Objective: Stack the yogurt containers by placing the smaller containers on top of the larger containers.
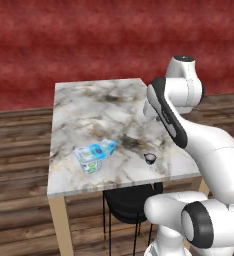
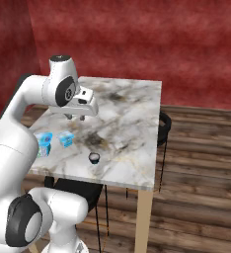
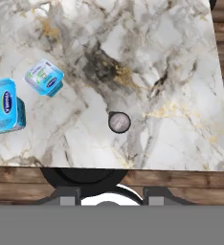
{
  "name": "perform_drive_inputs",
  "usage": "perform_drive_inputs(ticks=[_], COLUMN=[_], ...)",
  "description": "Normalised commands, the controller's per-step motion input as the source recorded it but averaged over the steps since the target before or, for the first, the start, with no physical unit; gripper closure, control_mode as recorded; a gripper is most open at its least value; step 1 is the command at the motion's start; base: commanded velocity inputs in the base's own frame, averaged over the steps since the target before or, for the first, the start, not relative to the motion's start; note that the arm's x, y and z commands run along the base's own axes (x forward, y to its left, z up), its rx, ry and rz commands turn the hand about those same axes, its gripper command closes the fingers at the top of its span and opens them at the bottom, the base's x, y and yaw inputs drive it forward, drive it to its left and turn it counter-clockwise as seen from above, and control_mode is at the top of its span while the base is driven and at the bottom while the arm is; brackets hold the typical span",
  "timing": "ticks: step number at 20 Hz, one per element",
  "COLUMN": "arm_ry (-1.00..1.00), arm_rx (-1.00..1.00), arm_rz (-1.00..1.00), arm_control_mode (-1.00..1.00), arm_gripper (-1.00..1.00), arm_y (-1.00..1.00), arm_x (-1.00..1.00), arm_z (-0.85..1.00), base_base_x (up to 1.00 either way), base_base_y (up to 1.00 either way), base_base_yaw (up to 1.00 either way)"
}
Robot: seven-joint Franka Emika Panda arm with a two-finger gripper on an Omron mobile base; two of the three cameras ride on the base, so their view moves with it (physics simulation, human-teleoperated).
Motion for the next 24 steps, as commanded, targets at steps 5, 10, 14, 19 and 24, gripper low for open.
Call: perform_drive_inputs(ticks=[5,10,14,19,24], arm_ry=[0.0,0.0,0.0,0.0,0.0], arm_rx=[0.0,0.0,0.0,0.0,0.01], arm_rz=[0.0,0.0,0.0,0.0,0.0], arm_control_mode=[-1.0,-1.0,-1.0,-1.0,-1.0], arm_gripper=[-1.0,-1.0,-1.0,-1.0,-1.0], arm_y=[0.0,0.0,0.0,0.08,0.14], arm_x=[-0.06,-0.14,-0.16,-0.14,-0.11], arm_z=[-0.03,-0.05,-0.04,-0.07,-0.08], base_base_x=[0.0,0.0,0.0,0.0,0.0], base_base_y=[0.0,0.0,0.0,0.0,0.0], base_base_yaw=[0.0,0.0,0.0,0.0,0.0])
